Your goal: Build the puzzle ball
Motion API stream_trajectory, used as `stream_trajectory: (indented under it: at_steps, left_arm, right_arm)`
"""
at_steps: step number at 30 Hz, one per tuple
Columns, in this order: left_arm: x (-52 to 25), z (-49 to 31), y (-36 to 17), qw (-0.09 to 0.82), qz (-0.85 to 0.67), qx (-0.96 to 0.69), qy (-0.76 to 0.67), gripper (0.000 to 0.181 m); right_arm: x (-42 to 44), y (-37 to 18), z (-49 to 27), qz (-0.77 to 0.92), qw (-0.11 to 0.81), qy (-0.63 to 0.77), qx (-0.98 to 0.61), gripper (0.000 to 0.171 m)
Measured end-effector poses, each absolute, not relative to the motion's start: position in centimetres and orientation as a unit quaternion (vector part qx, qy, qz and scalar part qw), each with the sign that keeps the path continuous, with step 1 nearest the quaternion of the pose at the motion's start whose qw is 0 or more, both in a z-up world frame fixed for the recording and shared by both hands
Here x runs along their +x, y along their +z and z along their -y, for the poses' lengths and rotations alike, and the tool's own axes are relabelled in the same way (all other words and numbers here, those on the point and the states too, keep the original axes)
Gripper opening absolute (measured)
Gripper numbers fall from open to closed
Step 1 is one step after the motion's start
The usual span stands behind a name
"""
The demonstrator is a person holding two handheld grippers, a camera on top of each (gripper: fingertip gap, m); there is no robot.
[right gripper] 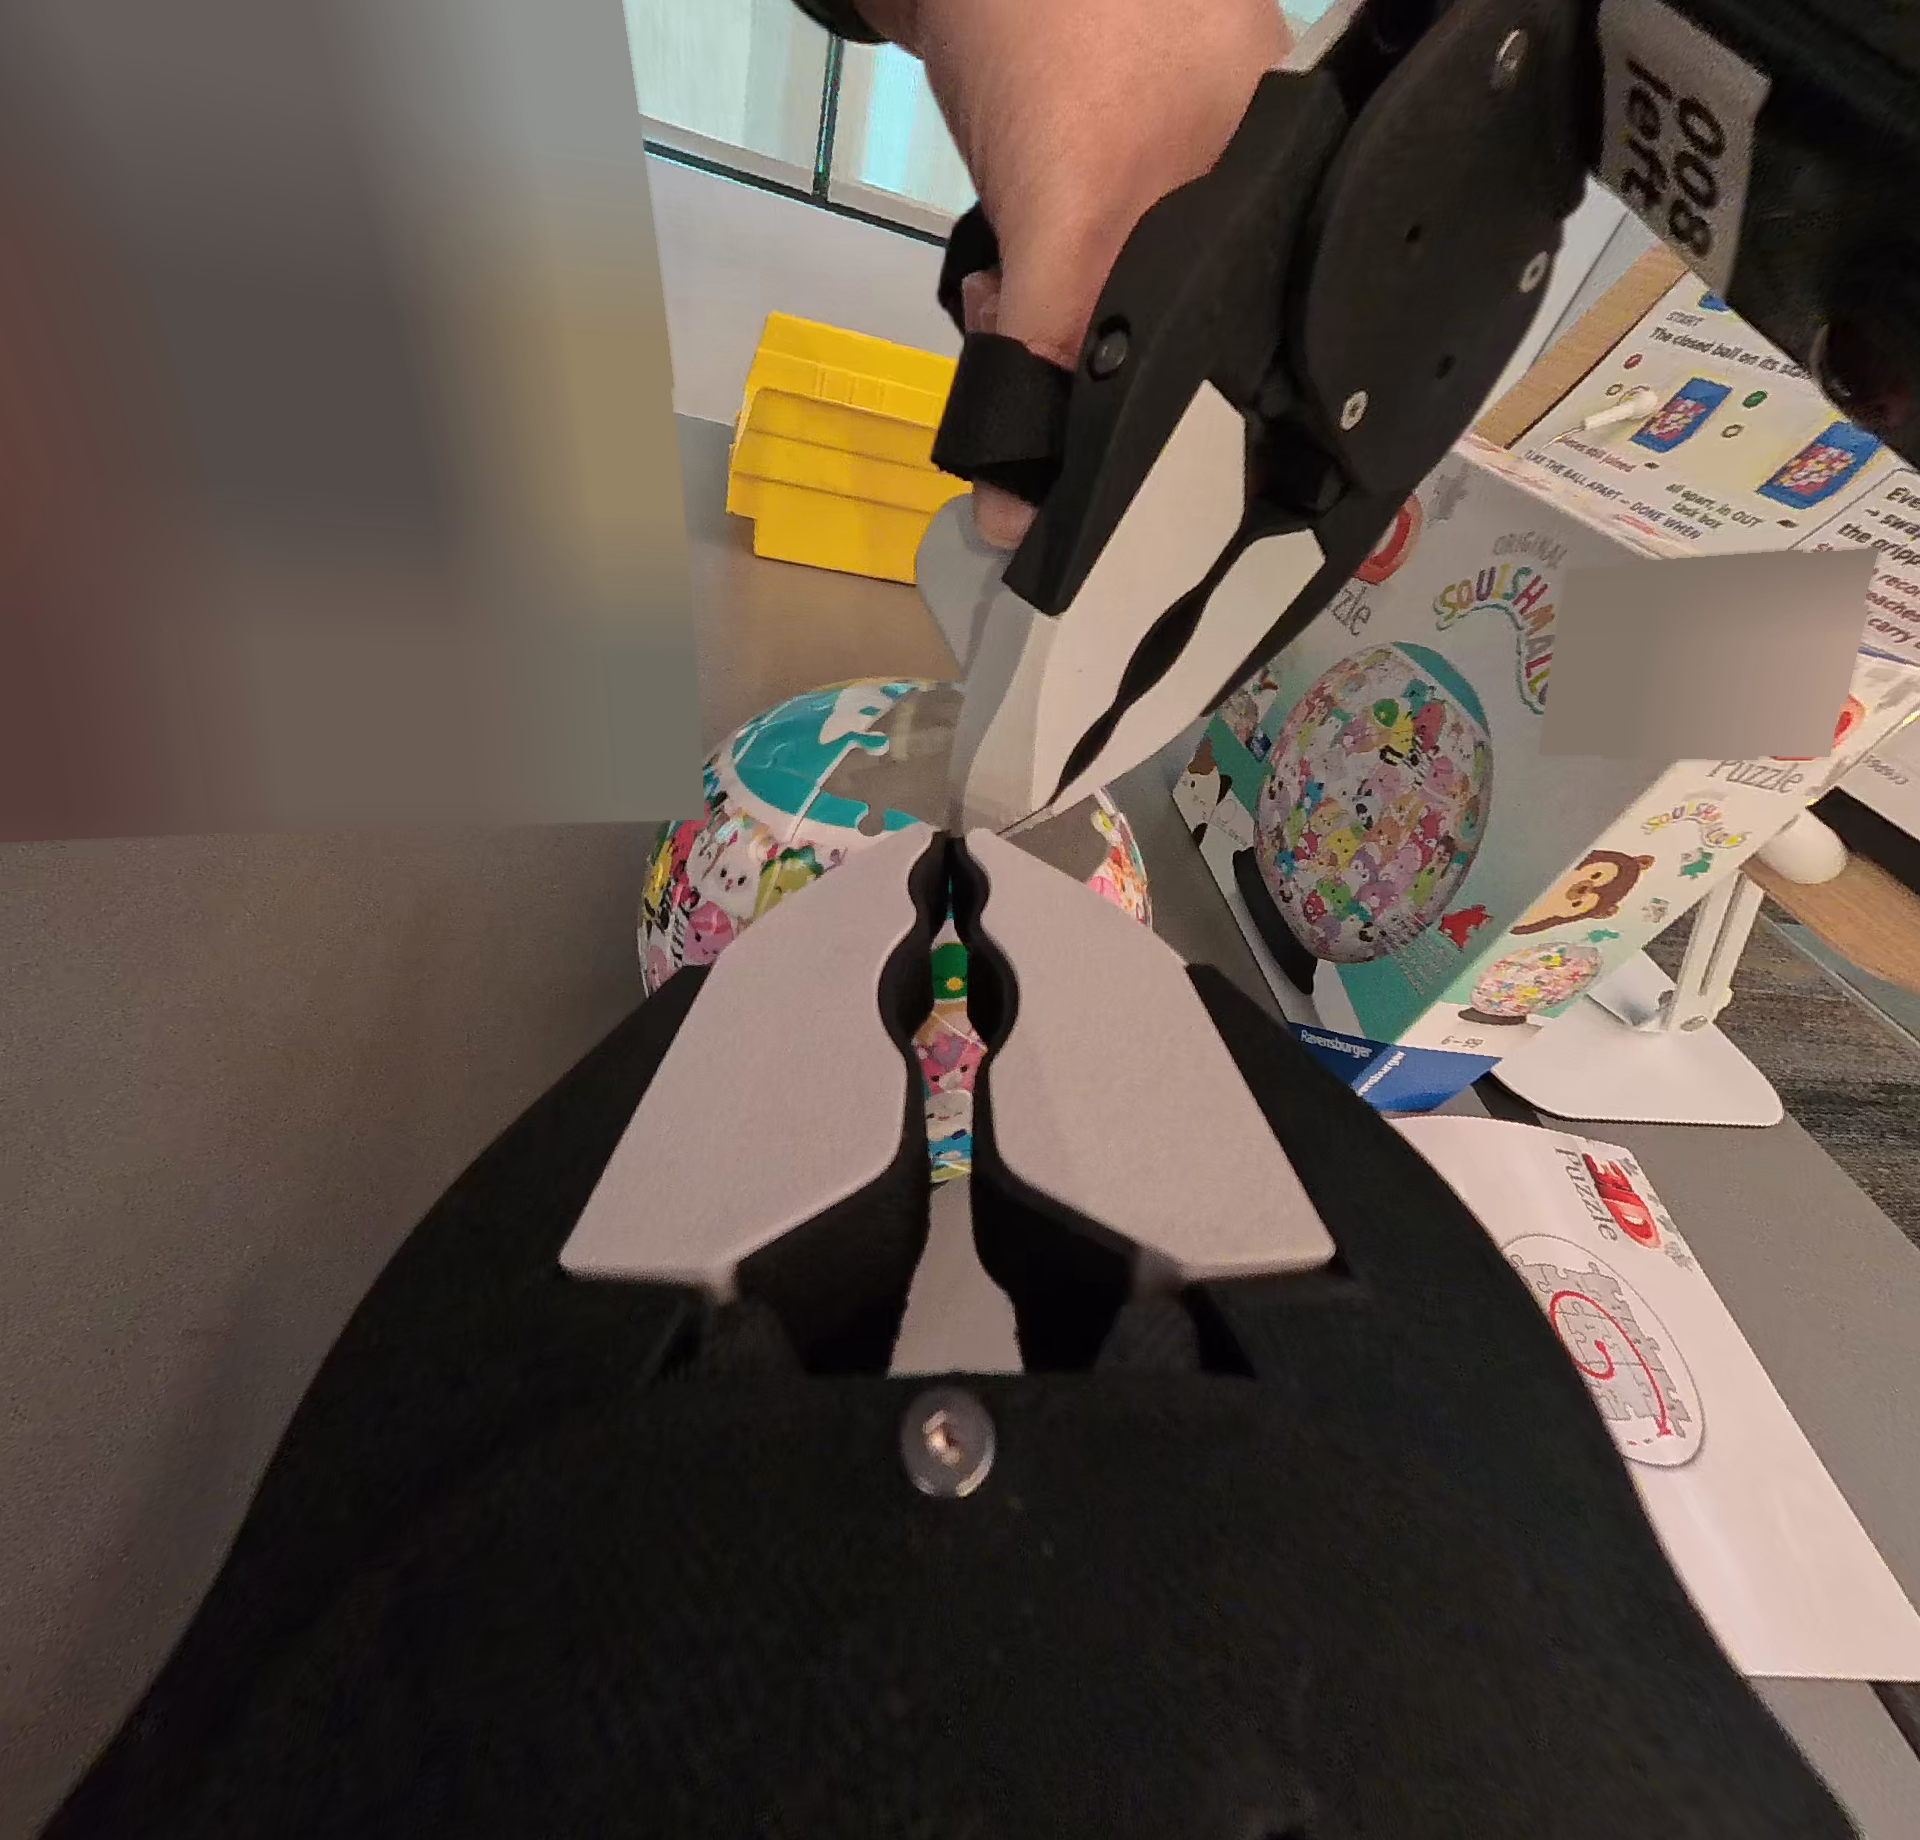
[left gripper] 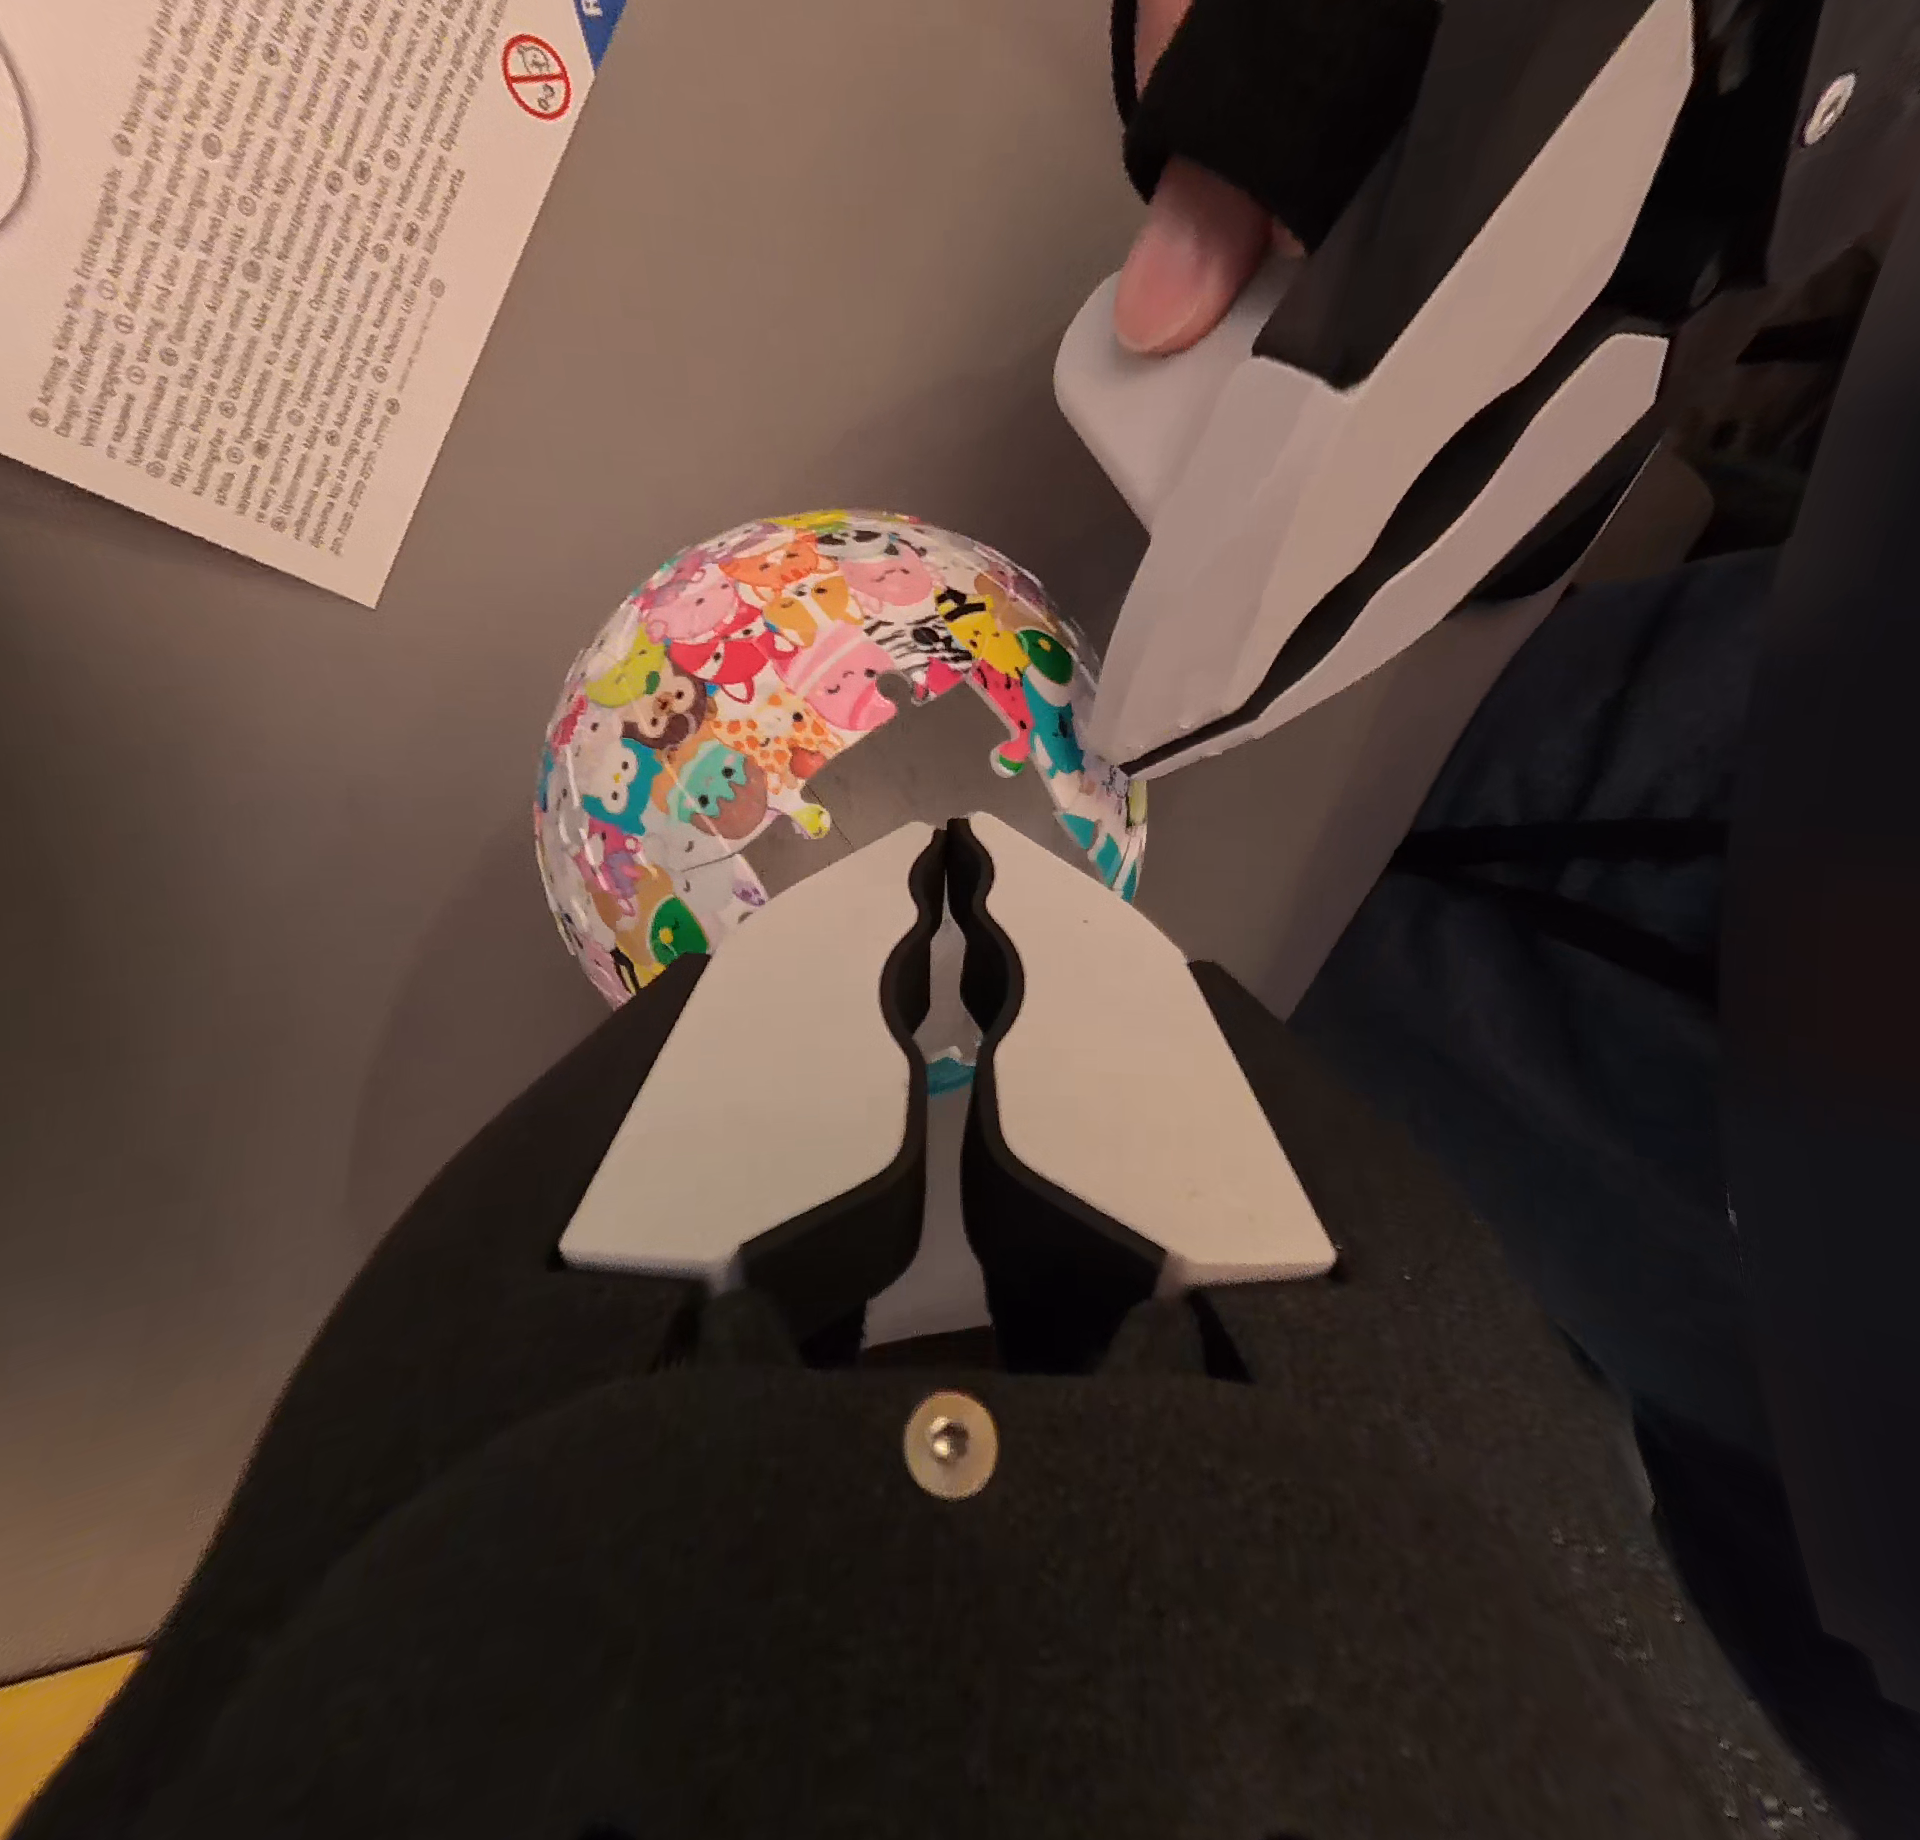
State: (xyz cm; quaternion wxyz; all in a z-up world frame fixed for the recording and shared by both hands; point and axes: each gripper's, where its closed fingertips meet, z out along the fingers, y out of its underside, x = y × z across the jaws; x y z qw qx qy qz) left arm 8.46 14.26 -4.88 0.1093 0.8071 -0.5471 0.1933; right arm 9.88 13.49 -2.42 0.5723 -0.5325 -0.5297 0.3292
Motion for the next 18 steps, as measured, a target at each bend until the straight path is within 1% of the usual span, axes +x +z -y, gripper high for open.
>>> stream_trajectory:
  at_steps: [8, 13, 18]
  left_arm:
    - [8.2, -13.3, -5.2, 0.152, 0.558, 0.793, 0.192, 0.000]
    - [8.6, -13.3, -4.9, 0.149, 0.552, 0.792, 0.213, 0.000]
    - [8.7, -13.0, -4.8, 0.153, 0.545, 0.792, 0.229, 0.000]
  right_arm:
    - [9.8, -2.4, -13.3, 0.533, 0.572, 0.325, -0.532, 0.001]
    - [9.6, -3.2, -13.6, 0.537, 0.561, 0.318, -0.544, 0.001]
    - [9.5, -2.7, -13.5, 0.532, 0.565, 0.326, -0.540, 0.000]
